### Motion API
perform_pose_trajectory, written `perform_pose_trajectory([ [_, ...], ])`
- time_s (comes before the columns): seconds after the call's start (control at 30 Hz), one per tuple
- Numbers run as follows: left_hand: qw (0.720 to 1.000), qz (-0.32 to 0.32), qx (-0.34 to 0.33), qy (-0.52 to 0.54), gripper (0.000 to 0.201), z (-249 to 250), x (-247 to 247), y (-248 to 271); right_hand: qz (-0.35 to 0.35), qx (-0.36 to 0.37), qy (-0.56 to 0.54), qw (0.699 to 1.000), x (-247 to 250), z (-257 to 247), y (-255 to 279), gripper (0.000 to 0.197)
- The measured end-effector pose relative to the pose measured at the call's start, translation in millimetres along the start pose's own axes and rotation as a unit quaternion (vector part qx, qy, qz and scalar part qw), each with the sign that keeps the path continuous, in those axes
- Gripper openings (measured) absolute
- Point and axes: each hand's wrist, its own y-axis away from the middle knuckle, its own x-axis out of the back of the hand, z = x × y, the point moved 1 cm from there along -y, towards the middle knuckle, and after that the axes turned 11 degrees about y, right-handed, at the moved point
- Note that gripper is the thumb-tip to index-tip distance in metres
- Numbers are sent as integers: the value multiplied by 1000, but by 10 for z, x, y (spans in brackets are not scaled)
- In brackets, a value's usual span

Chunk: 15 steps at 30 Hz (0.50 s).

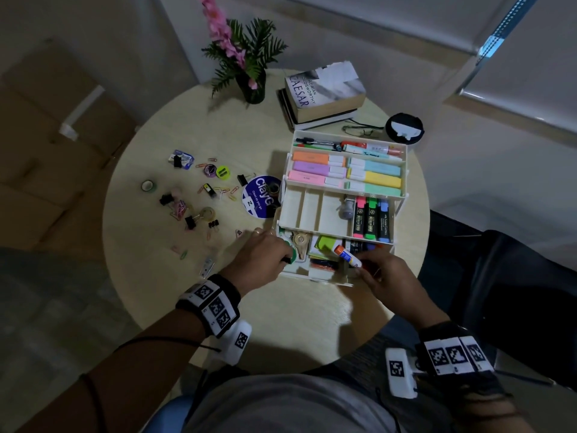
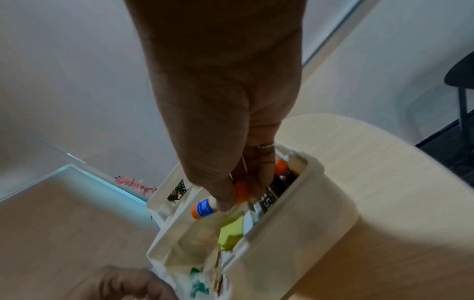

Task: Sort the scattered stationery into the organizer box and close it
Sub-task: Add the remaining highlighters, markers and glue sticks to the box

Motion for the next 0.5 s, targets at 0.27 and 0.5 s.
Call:
perform_pose_trajectory([
  [0.27, 997, -52, 9, -54, 41, -20, -22, -22, -61, 32, 59, 996, -110, -173, -159, 38],
  [0.5, 997, -65, 3, -52, 67, -140, -124, -31, -106, 33, 102, 989, -151, -317, -287, 36],
])
